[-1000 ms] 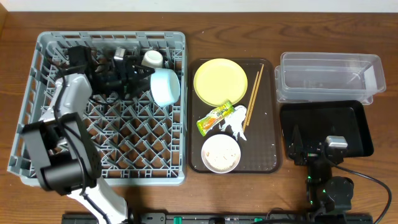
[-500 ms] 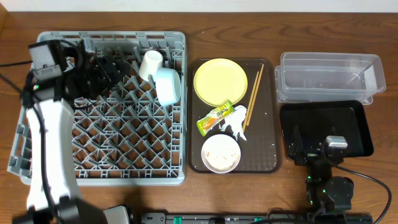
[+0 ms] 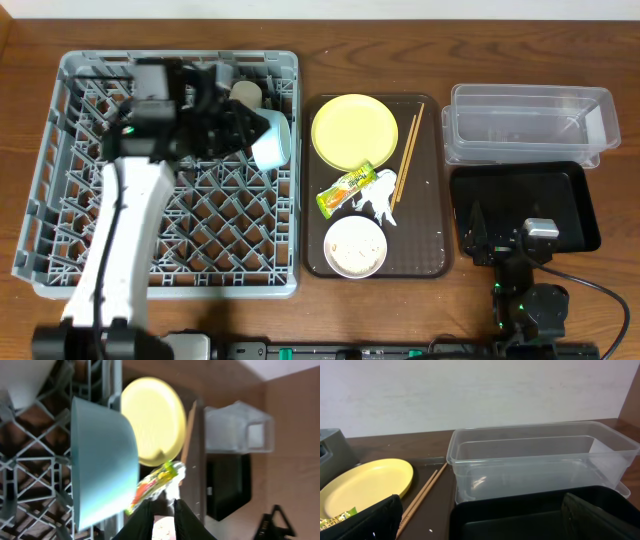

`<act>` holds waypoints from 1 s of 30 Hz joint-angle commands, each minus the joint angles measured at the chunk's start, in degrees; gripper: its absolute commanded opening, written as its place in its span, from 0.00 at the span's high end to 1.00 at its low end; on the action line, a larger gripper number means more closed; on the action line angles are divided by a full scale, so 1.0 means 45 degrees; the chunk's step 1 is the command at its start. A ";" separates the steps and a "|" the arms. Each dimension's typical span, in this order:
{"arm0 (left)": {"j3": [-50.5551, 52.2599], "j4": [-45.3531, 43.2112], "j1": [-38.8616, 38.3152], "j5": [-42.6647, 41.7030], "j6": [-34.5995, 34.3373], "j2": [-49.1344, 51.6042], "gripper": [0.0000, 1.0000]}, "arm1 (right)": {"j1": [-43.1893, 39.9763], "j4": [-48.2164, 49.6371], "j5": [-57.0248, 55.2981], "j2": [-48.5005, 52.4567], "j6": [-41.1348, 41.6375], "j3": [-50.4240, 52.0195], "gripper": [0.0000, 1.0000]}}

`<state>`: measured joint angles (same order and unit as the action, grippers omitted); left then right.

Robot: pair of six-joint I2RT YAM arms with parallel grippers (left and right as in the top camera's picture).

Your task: Sort waste into correct bins and load items into the dishwasher rack

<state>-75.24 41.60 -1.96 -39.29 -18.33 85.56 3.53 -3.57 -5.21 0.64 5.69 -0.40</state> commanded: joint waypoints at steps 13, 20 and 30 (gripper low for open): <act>-0.0078 0.0136 0.0374 0.2987 0.0000 0.1010 0.76 | -0.0053 -0.0019 -0.0160 -0.0058 0.0155 0.0019 0.01; -0.0078 0.0364 0.0398 0.4119 -0.0053 0.1010 0.67 | -0.0053 -0.0019 -0.0160 -0.0058 0.0155 0.0019 0.01; -0.0078 0.0748 0.0398 0.5187 -0.0204 0.1010 0.57 | -0.0053 -0.0024 -0.0160 -0.0058 0.0155 0.0019 0.01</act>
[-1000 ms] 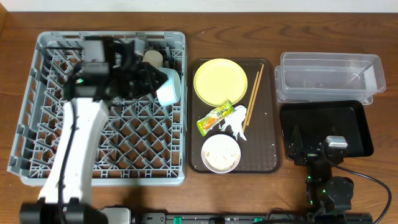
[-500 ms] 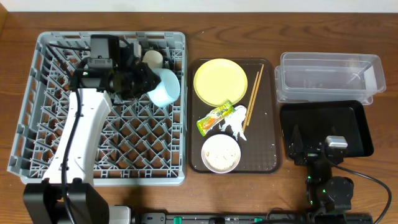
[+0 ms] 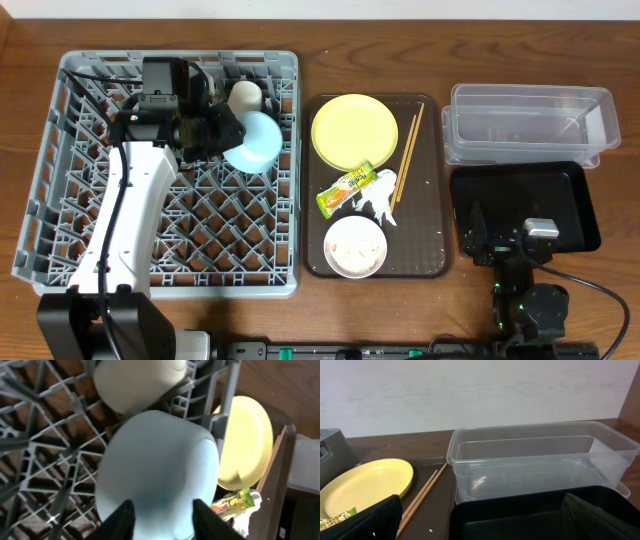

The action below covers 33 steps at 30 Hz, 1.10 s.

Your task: Sort waste into correct bins and load items into the dishwasher rack

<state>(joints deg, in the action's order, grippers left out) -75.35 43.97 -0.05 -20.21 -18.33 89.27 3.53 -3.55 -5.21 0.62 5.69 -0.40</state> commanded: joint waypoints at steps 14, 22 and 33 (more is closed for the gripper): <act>-0.0053 0.0918 -0.0024 0.0301 -0.0432 0.0185 0.38 | -0.0053 -0.0029 -0.0160 -0.0039 0.0151 0.0019 0.01; -0.0053 0.0321 -0.0029 -0.0063 -0.0427 0.0185 0.43 | -0.0053 -0.0024 -0.0165 0.0005 0.0151 0.0019 0.01; -0.0053 -0.2720 -0.0243 0.1671 -0.0423 0.0437 0.52 | -0.0053 -0.0024 -0.0160 0.0005 0.0151 0.0019 0.01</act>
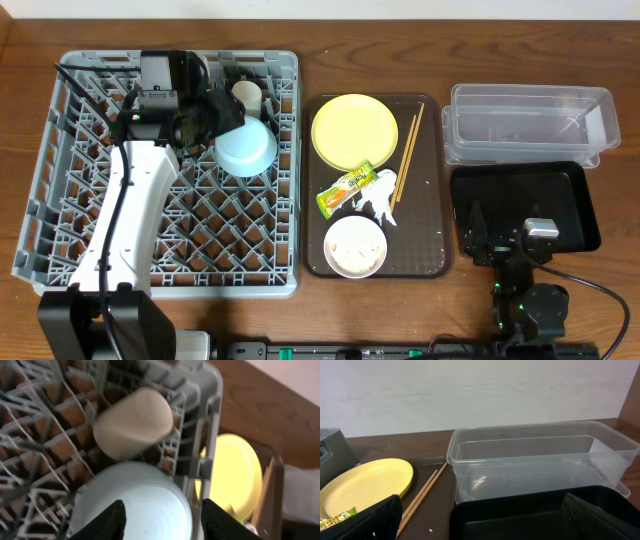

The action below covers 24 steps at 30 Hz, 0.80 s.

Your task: Sort waste into correct bins and load items into the dishwasher rack

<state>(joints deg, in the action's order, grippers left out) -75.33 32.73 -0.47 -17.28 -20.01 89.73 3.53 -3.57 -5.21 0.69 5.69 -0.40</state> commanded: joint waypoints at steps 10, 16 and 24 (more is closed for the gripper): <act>-0.0058 -0.1651 -0.0782 0.1146 0.0194 0.1855 0.75 | -0.0053 -0.0024 -0.0160 -0.0010 0.0155 0.0019 0.01; -0.0063 -0.1418 -0.0772 0.1132 0.0185 0.1880 0.77 | -0.0053 -0.0019 -0.0160 -0.0010 0.0151 0.0019 0.01; -0.0063 -0.0627 -0.0772 0.1083 0.0185 0.1428 0.77 | -0.0053 -0.0019 -0.0160 -0.0010 0.0151 0.0019 0.01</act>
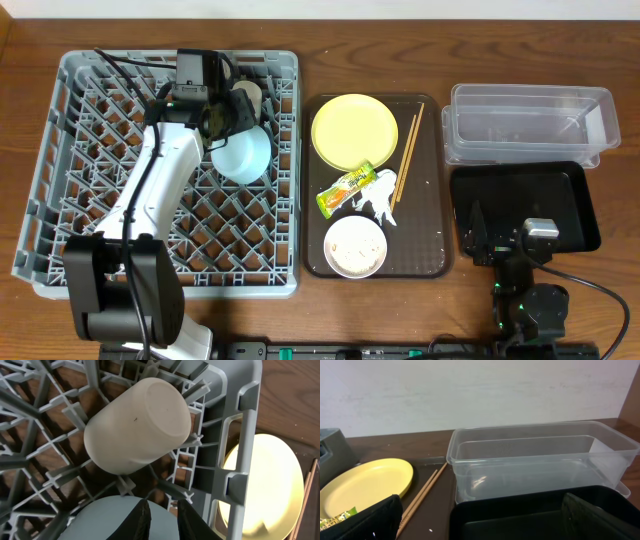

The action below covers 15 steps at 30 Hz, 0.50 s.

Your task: Sort waste into correct bins and load items into the dishwasher rack

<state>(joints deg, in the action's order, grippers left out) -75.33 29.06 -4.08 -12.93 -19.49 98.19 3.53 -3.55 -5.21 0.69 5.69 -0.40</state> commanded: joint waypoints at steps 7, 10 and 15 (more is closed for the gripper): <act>-0.0063 0.0189 0.0029 0.0126 0.0068 -0.1734 0.76 | -0.0053 -0.0024 -0.0160 -0.0010 0.0155 0.0019 0.01; -0.0063 0.0189 0.0029 0.0126 0.0068 -0.1899 0.76 | -0.0053 -0.0029 -0.0160 -0.0010 0.0151 0.0019 0.01; -0.0058 0.0238 0.0015 0.0053 0.0053 -0.1729 0.70 | -0.0053 -0.0029 -0.0160 -0.0010 0.0151 0.0019 0.01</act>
<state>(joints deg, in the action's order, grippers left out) -75.35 29.82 -4.08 -12.93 -19.53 89.78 3.53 -3.55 -5.21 0.69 5.69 -0.40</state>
